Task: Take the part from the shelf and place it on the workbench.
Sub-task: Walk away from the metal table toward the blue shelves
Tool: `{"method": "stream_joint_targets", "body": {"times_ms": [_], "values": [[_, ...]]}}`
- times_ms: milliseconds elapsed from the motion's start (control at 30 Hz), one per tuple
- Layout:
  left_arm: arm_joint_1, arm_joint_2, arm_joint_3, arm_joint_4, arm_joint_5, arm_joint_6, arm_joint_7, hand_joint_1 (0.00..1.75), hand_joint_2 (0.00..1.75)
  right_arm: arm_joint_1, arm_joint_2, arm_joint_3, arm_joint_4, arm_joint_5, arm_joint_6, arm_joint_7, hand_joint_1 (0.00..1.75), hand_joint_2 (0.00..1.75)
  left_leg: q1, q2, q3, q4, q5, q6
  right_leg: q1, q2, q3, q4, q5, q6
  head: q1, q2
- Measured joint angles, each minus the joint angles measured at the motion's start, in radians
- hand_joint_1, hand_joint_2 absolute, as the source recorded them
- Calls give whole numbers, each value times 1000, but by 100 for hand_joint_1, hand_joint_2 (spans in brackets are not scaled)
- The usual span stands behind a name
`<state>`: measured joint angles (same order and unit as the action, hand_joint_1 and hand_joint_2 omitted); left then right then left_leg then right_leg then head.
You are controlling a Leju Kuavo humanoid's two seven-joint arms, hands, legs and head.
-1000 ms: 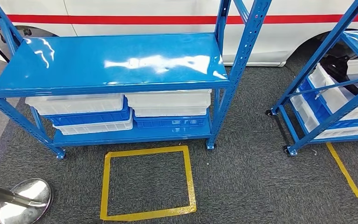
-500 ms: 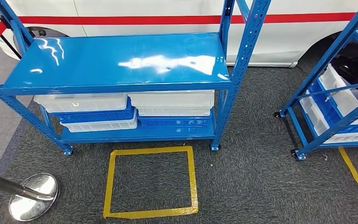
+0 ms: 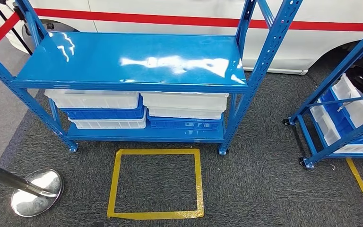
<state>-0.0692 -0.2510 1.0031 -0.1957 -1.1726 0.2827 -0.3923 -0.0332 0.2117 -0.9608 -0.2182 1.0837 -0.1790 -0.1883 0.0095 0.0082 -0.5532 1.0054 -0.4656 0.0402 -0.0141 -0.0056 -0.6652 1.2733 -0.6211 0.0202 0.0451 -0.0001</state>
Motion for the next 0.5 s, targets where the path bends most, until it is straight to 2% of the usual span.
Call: {"method": "stream_joint_targets", "body": {"times_ms": [33,67,100,133,200,267,333,400,500], "values": [[1,0,0,0,-2,0,0,0,0,0,0,-2,0,-1,0,7,0,0,0,-1,0,1,0,0,0,1,-15,28,-1,1,0,0],[1,0,0,0,-3,0,1,0,0,0,0,-3,1,-1,0,12,0,0,0,-3,0,2,-1,-1,-1,1,-11,18,19,0,0,0],[1,0,0,0,-3,0,1,0,0,0,0,-3,1,-1,0,14,0,0,0,-6,1,3,-2,-2,-1,1,12,-31,54,-2,0,0],[0,0,0,0,-4,0,1,0,0,1,0,-4,1,-1,0,16,0,0,0,-9,2,5,-3,-4,-1,3,45,-102,90,-6,0,0],[-1,-1,0,0,-4,0,1,0,0,0,0,-6,2,-1,0,17,0,0,-3,-12,1,10,-6,-11,3,6,96,-212,129,-14,0,0],[-1,-1,0,0,-4,0,1,0,0,-1,0,-8,2,-1,0,17,0,0,-5,-14,-1,10,-6,-21,9,7,105,-237,131,-21,0,0],[-1,0,0,0,-4,0,1,0,0,-2,1,-11,2,-1,0,17,0,0,-4,-14,-1,11,-8,-31,6,5,106,-244,136,-31,0,0],[-1,0,0,0,-4,0,2,0,0,-2,2,-12,2,-1,0,18,0,0,-2,-14,-20,57,-42,-40,1,1,109,-254,141,-44,0,0],[0,0,0,0,-4,0,2,0,0,-2,2,-13,2,-1,0,18,0,0,1,-13,-102,237,-132,-50,2,-3,108,-253,142,-53,0,0]]}}
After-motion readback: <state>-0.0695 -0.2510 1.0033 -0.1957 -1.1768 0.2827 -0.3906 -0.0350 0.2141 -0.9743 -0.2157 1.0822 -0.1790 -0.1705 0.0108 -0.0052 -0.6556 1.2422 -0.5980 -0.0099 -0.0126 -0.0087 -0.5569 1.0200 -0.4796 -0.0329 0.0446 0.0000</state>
